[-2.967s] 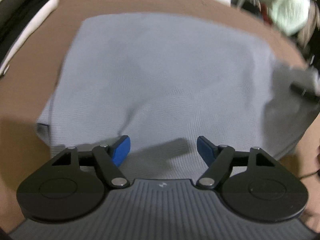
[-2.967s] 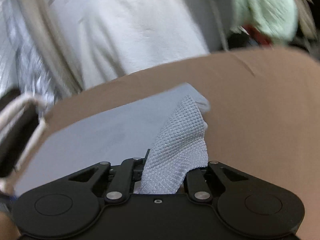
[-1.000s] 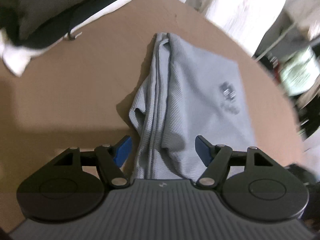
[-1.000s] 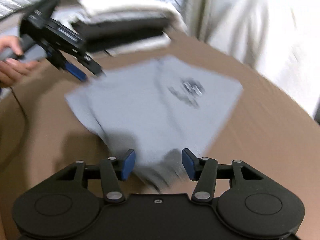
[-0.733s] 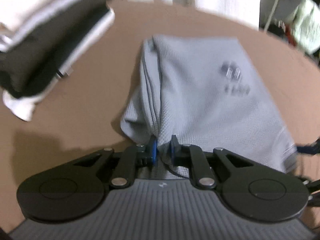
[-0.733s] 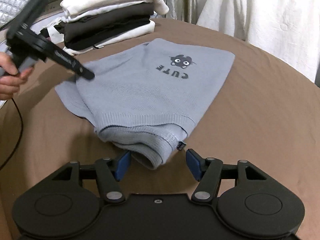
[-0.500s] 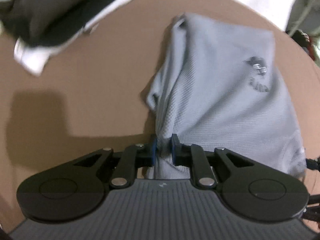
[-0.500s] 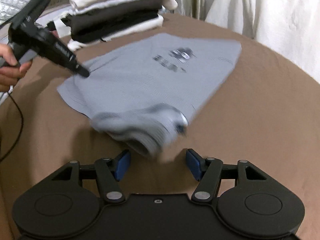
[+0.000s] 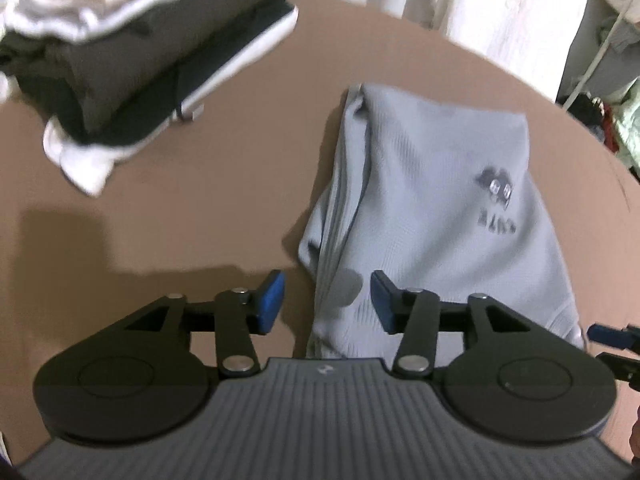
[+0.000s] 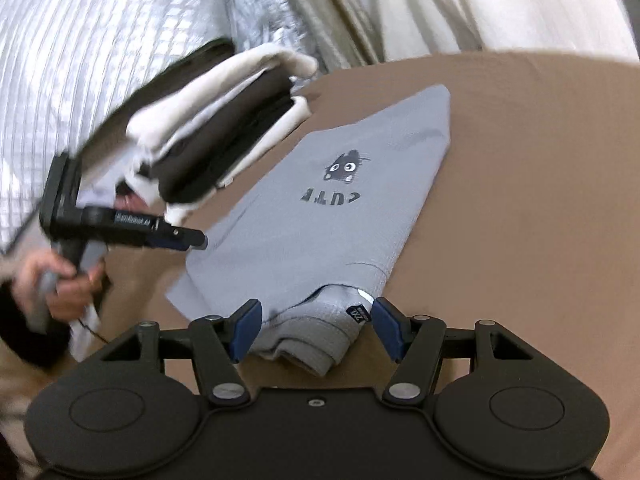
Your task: Fold clothes
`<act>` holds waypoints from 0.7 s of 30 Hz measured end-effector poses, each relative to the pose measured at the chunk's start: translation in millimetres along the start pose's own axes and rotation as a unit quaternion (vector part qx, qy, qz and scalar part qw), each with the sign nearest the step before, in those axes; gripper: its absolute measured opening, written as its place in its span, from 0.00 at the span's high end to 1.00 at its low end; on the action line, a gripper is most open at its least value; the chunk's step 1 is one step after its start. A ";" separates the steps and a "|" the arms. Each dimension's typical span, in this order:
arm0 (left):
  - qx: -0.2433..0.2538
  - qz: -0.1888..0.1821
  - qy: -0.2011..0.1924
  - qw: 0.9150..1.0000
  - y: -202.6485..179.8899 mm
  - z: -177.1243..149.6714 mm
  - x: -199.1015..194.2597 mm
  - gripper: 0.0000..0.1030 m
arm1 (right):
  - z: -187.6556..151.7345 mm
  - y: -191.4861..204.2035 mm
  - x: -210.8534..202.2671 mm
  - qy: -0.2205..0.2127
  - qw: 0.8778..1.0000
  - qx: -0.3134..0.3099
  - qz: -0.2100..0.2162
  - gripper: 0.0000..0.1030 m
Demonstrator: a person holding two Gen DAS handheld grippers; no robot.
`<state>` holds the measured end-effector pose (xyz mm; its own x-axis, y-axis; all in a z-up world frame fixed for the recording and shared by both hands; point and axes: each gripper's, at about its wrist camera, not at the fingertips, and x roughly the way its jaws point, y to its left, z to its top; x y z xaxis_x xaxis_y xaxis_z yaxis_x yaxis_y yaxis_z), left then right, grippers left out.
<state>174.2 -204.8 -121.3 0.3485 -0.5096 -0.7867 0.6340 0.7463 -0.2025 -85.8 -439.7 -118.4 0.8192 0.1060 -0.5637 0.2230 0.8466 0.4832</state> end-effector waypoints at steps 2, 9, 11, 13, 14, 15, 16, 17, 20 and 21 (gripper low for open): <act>0.017 0.003 -0.013 1.000 -5.0 0.6 -0.3 0.47 | 1.3 0.2 5.0 0.002 1.000 -0.001 0.000 0.36; 0.045 0.020 0.016 0.999 -19.1 -5.0 16.8 0.47 | 15.5 18.0 27.7 -0.005 0.998 -0.067 -0.018 0.36; 0.042 0.015 0.022 0.999 -20.7 -5.6 20.7 0.47 | 23.7 25.7 35.1 -0.016 0.994 -0.100 -0.031 0.36; 0.046 0.013 0.024 0.999 -22.8 -7.0 23.1 0.46 | 20.5 30.8 49.0 0.009 0.989 -0.136 -0.059 0.36; 0.049 0.013 0.025 0.998 -23.9 -7.7 24.2 0.42 | 18.1 33.1 56.4 0.024 0.985 -0.154 -0.075 0.42; 0.052 0.012 0.025 0.998 -25.0 -8.5 25.4 0.41 | 15.7 35.4 63.8 0.039 0.980 -0.171 -0.090 0.51; 0.056 0.017 0.026 0.998 -25.6 -9.1 26.7 0.41 | 13.3 37.8 71.2 0.054 0.975 -0.189 -0.106 0.54; 0.061 0.026 0.026 0.997 -25.5 -9.6 28.3 0.41 | 5.0 40.0 73.4 0.061 0.969 -0.204 -0.123 0.55; 0.065 0.039 0.025 0.997 -20.6 -8.7 31.1 0.37 | -15.3 38.1 62.3 0.049 0.972 -0.183 -0.137 0.55; 0.059 0.036 0.026 0.997 -17.7 -7.6 31.8 0.36 | -19.7 35.9 58.6 0.049 0.975 -0.168 -0.140 0.55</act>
<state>168.8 -231.0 -147.1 0.3607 -0.4317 -0.8267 0.6867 0.7227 -0.0778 -40.3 -392.8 -147.3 0.6933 -0.1184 -0.7108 0.2309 0.9709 0.0635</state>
